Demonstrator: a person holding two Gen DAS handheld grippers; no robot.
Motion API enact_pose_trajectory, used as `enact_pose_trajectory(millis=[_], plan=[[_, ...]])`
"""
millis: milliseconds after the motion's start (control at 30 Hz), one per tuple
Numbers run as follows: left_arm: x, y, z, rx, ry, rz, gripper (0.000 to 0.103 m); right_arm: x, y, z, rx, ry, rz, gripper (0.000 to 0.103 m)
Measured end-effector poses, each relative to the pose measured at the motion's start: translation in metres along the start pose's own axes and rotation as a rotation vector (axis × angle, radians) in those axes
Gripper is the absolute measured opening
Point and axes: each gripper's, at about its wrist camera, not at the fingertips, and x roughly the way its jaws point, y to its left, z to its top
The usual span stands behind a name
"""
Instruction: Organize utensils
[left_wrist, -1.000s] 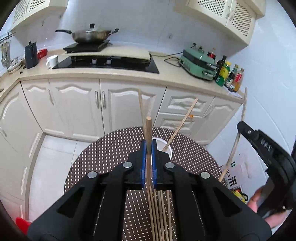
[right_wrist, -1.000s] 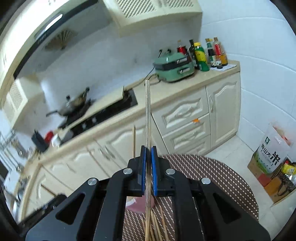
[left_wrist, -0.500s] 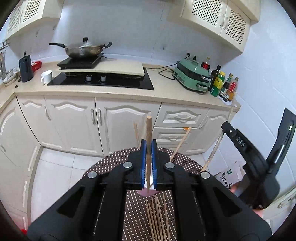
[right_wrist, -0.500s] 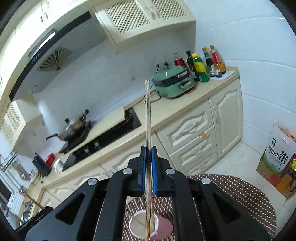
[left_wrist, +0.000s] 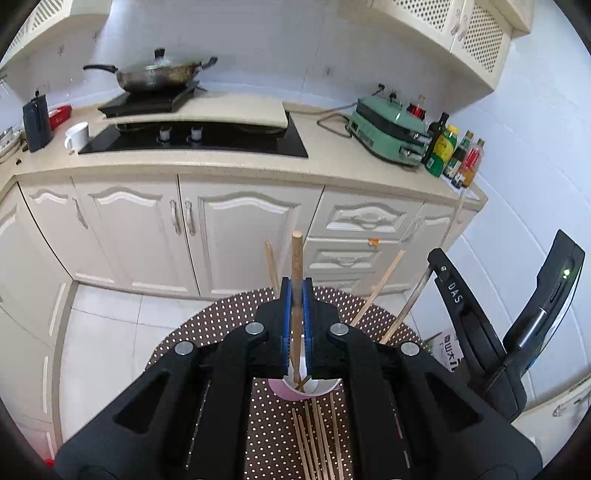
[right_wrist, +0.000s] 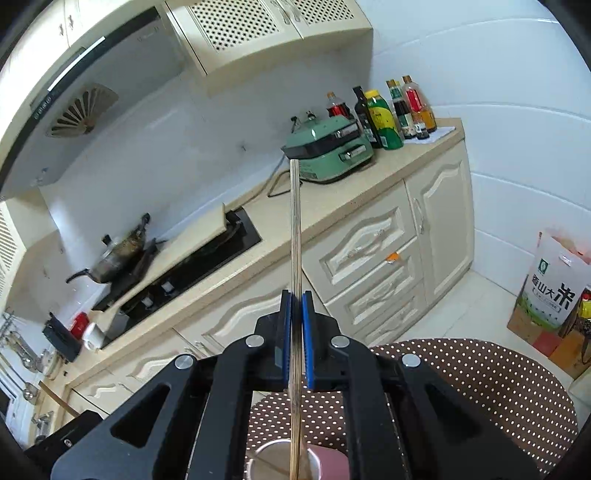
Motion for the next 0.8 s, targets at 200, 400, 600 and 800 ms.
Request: enact_pose_trajectory(millis=[200, 400, 600, 800], plan=[[0.032, 0.007, -0.011, -0.009, 0.079, 0.0, 0.006, 0.019, -0.001, -0.021, -0.029, 0.04, -0.038, 0.005], [0.052, 0.017, -0.02, -0.048, 0.121, 0.011, 0.006, 0.029, -0.002, -0.036, -0.051, 0.061, -0.056, 0.005], [0.06, 0.027, -0.025, -0.097, 0.134, 0.004, 0.006, 0.034, -0.006, -0.037, -0.012, 0.082, -0.04, 0.005], [0.061, 0.029, -0.026, -0.121, 0.135, -0.004, 0.006, 0.021, -0.001, -0.017, -0.002, 0.015, -0.012, 0.005]])
